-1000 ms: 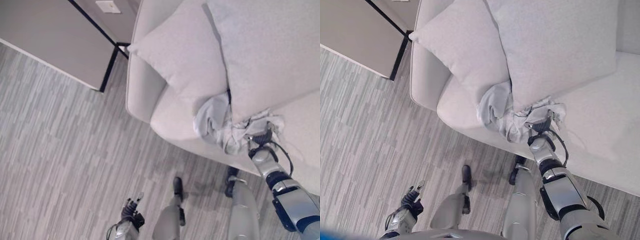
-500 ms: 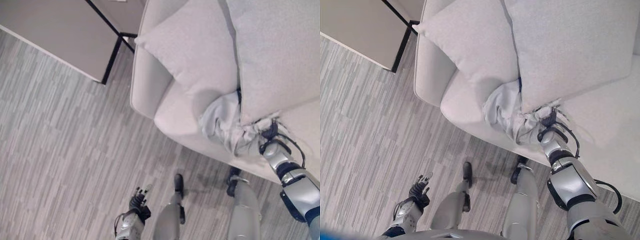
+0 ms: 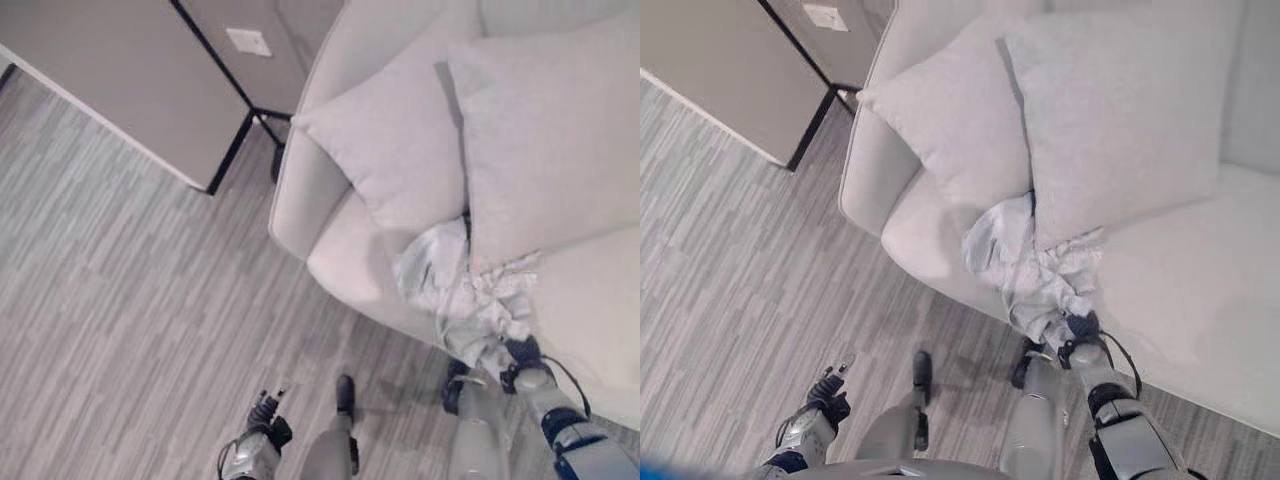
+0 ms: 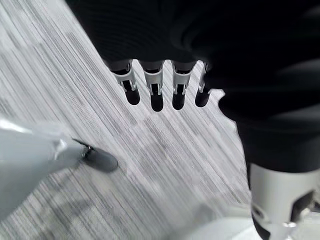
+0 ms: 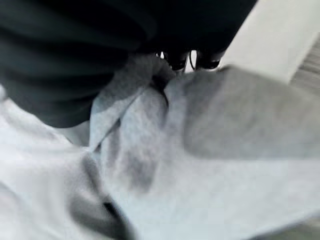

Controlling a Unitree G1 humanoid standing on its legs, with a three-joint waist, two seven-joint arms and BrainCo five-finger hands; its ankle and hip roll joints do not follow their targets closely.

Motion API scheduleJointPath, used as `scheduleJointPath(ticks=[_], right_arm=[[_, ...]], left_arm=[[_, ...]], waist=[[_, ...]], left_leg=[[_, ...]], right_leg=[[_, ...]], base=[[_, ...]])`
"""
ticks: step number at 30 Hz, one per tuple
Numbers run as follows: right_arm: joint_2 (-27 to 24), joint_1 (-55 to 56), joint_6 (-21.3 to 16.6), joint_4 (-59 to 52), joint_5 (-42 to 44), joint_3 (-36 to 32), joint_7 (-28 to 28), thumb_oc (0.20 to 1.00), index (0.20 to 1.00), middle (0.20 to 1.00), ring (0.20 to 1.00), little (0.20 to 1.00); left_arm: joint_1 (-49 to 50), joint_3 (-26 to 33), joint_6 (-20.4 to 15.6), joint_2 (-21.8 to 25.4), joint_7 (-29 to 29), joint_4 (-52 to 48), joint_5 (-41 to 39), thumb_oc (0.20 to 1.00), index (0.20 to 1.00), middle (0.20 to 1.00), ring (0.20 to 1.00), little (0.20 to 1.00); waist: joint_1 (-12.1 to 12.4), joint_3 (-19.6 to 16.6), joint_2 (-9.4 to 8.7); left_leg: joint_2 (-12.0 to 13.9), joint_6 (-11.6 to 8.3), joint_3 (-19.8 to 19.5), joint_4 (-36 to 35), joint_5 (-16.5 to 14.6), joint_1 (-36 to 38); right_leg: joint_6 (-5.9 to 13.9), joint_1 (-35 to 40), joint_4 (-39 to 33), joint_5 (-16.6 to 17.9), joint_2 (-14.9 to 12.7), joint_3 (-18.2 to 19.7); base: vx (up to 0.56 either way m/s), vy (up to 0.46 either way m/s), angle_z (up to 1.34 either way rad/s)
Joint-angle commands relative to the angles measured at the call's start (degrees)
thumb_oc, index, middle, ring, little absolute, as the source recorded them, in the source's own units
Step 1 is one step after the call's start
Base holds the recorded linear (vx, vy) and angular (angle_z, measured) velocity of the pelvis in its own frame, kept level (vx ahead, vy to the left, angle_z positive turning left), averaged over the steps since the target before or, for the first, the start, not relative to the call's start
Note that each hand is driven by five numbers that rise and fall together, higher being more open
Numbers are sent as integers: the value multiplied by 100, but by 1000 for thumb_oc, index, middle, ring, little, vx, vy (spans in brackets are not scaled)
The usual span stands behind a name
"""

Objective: Hang the clothes on the sofa on the clothes rack.

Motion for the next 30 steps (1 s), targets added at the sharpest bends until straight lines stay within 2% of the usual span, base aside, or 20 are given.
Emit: scheduleJointPath(ticks=[1,3,5,9,13,16,17,18,21,22,26,27,29,30], right_arm=[[165,-191,-390,-456,546,-159,-9,200,200,200,200,200],[295,309,-604,-1782,1223,-499,218,200,200,200,200,200],[417,318,-800,-2537,1793,-572,376,200,200,200,200,200],[469,106,-831,-2947,2130,-553,473,200,200,200,200,200],[326,-342,-877,-3595,2385,-424,520,200,200,200,200,200],[-135,-1106,-891,-4058,2295,-395,403,200,200,200,200,200],[-134,-1111,-891,-4055,2296,-396,403,200,200,200,200,200],[-411,-1550,-851,-4216,2179,-302,289,200,200,200,200,200],[-717,-2122,-834,-4197,2213,-194,221,200,200,200,200,200],[-1064,-2748,-794,-4121,2174,-64,85,200,200,200,200,200],[-1735,-4068,-767,-3385,2388,188,-140,200,200,200,200,200],[-1740,-4097,-775,-3363,2396,201,-133,200,200,200,200,200],[-2258,-5271,-708,-2386,2587,595,-137,200,200,200,200,200],[-2283,-5574,-701,-2092,2645,715,-124,200,200,200,200,200]], left_arm=[[24,48,-82,424,95,-5,184,1000,1000,1000,1000,1000],[111,161,14,430,59,-248,294,1000,1000,1000,1000,1000],[170,81,52,408,83,-544,379,1000,1000,1000,1000,1000],[205,-44,166,421,9,-833,545,1000,1000,1000,1000,1000],[159,-202,268,455,-81,-1097,685,1000,1000,1000,1000,1000],[165,-358,286,541,-67,-1642,828,1000,1000,1000,1000,1000],[161,-357,287,542,-66,-1643,829,1000,1000,1000,1000,1000],[134,-385,282,615,-26,-1865,938,1000,1000,1000,1000,1000],[89,-419,279,715,51,-2052,1112,1000,1000,1000,1000,1000],[65,-438,260,810,173,-2353,1282,1000,1000,1000,1000,1000],[-50,-431,169,1033,501,-2781,1808,1000,1000,1000,1000,1000],[-59,-424,171,1027,503,-2782,1811,1000,1000,1000,1000,1000],[-293,-455,52,1253,722,-3029,2174,1000,1000,1000,1000,1000],[-380,-473,10,1331,781,-3013,2280,1000,1000,1000,1000,1000]], waist=[[-41,154,-295],[-193,-35,-522],[-219,-205,-653],[-184,-391,-775],[-147,-626,-946],[-103,-831,-1103],[-109,-833,-1117],[-97,-904,-1207],[-88,-992,-1321],[-76,-1058,-1426],[-49,-1161,-1561],[-55,-1156,-1574],[-40,-1238,-1683],[-43,-1268,-1735]], left_leg=[[-335,406,131,30,-551,334],[-431,481,240,30,-652,739],[-512,533,311,30,-751,1066],[-610,592,359,30,-799,1284],[-746,642,463,30,-882,1598],[-830,692,528,30,-974,1860],[-850,700,523,30,-959,1848],[-865,715,584,30,-1029,2013],[-904,726,633,30,-1055,2100],[-918,731,680,30,-1089,2206],[-906,737,785,30,-1168,2387],[-929,744,783,30,-1151,2373],[-913,725,842,30,-1195,2466],[-932,726,841,30,-1182,2463]], right_leg=[[838,421,-679,837,-543,490],[913,940,-963,991,-582,479],[992,1331,-1151,1165,-636,432],[1044,1642,-1380,1394,-710,379],[1118,2025,-1623,1690,-767,341],[1155,2314,-1779,1940,-763,317],[1159,2312,-1796,1961,-780,317],[1184,2435,-1859,2085,-769,337],[1184,2531,-1961,2227,-787,348],[1184,2605,-2044,2355,-784,375],[1184,2688,-2141,2440,-733,442],[1184,2677,-2152,2459,-754,448],[1184,2730,-2177,2488,-719,479],[1184,2726,-2193,2518,-738,500]], base=[[-3,90,-18],[-3,200,-21],[-29,212,-27],[-42,139,-14],[-74,147,-8],[-54,113,-4],[-35,88,-15],[-40,73,-18],[-35,55,-16],[-44,50,-18],[-18,31,-21],[-13,15,-19],[-11,-3,-16],[-19,-15,-22]])
